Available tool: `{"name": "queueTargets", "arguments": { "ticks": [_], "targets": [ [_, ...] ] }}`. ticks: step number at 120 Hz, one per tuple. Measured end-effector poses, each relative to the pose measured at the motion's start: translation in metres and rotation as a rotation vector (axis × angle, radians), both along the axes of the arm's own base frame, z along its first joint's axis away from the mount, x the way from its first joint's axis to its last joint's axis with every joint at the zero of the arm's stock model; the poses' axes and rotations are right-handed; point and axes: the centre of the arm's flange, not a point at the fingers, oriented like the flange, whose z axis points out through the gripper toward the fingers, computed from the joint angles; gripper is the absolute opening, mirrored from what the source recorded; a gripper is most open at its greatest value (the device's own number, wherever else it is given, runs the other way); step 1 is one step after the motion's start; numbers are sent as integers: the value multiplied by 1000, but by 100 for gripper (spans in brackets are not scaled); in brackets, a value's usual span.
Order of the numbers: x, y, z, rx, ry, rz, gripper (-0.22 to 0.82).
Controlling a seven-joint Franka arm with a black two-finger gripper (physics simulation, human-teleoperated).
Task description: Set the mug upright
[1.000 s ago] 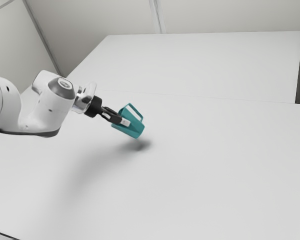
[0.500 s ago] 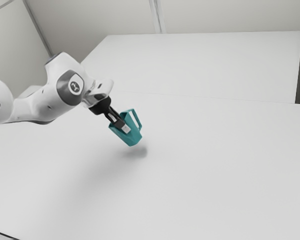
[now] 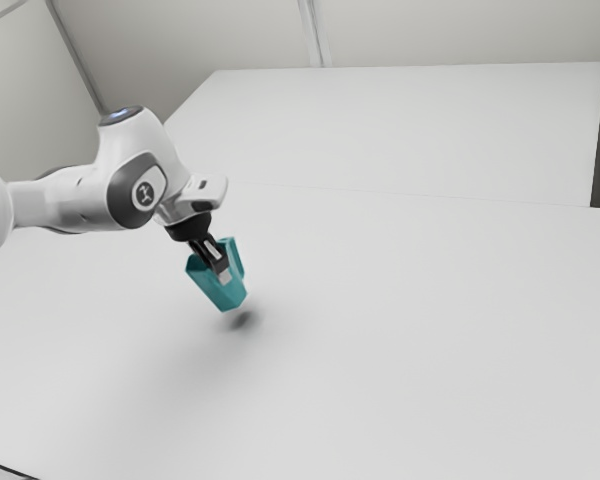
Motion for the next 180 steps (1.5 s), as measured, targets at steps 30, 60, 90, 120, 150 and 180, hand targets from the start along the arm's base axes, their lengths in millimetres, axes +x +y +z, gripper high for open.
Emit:
{"name": "queueTargets", "arguments": {
  "ticks": [30, 60, 90, 120, 150, 180],
  "targets": [
    [-1, 1, -10, 63, 49, 100, -15],
    [3, 2, -27, 82, 88, 196, -13],
    [6, -1, -37, 91, 104, 261, -14],
    [12, -3, -12, 76, 60, 308, 21],
    [24, 9, 24, 70, 9, 353, 47],
    [40, 18, 86, 93, -40, 359, 55]
  ]
}}
